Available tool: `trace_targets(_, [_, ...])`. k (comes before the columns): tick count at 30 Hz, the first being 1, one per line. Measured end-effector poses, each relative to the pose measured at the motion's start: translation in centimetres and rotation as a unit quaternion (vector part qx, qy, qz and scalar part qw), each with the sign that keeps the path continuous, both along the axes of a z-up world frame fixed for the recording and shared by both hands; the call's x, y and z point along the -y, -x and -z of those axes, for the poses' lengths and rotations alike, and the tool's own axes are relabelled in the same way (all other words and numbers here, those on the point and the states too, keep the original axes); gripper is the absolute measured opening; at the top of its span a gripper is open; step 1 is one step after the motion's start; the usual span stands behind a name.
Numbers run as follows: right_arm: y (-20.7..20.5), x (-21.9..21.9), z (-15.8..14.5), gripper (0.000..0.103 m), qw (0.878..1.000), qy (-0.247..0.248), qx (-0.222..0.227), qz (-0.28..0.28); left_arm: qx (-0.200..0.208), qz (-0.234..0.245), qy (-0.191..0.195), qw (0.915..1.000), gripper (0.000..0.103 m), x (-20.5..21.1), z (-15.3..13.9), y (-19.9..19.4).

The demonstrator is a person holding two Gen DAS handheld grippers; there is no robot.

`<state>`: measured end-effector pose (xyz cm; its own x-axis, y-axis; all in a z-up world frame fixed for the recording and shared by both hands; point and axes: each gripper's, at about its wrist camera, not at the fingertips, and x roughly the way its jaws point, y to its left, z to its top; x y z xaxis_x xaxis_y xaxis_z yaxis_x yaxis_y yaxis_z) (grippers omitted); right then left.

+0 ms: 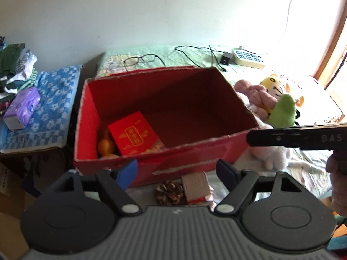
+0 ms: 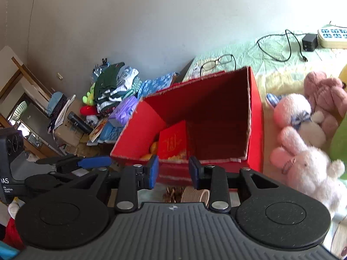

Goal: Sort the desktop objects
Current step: 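Grasp the beige strap with red-white scarf using the right gripper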

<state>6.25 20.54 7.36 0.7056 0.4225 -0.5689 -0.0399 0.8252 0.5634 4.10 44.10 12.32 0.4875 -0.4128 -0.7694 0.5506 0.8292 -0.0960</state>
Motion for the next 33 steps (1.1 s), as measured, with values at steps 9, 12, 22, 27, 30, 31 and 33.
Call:
trace_targets(9, [0.9, -0.4, 6.6, 0.037, 0.995, -0.05, -0.087, -0.006, -0.06, 0.038, -0.035, 0.9968, 0.078, 5.1, 5.5, 2.9])
trace_targets(12, [0.6, -0.4, 7.5, 0.038, 0.994, -0.063, -0.093, -0.009, -0.065, 0.034, -0.041, 0.9964, 0.078, 5.6, 6.5, 2.8])
trace_targets(22, [-1.9, -1.3, 10.1, 0.038, 0.994, -0.058, -0.094, -0.022, -0.085, 0.028, -0.033, 0.9954, 0.078, 5.6, 7.9, 2.3])
trace_targets(27, [-2.9, -1.9, 11.3, 0.032, 0.992, -0.073, -0.099, -0.042, -0.099, 0.023, -0.032, 0.9943, 0.078, 5.7, 8.6, 1.6])
trace_targets(30, [-2.9, -1.7, 11.4, 0.012, 0.991, -0.08, -0.1, -0.042, -0.106, 0.023, -0.033, 0.9936, 0.078, 5.9, 8.8, 1.4])
trace_targets(31, [-2.9, -1.2, 11.5, 0.008, 0.989, -0.098, -0.103, -0.044, -0.107, 0.025, -0.032, 0.9934, 0.078, 5.9, 8.8, 1.4])
trace_targets(33, [-2.6, -0.4, 11.6, 0.007, 0.986, -0.118, -0.11, -0.034, -0.11, 0.033, -0.03, 0.993, 0.078, 6.2, 8.8, 1.3])
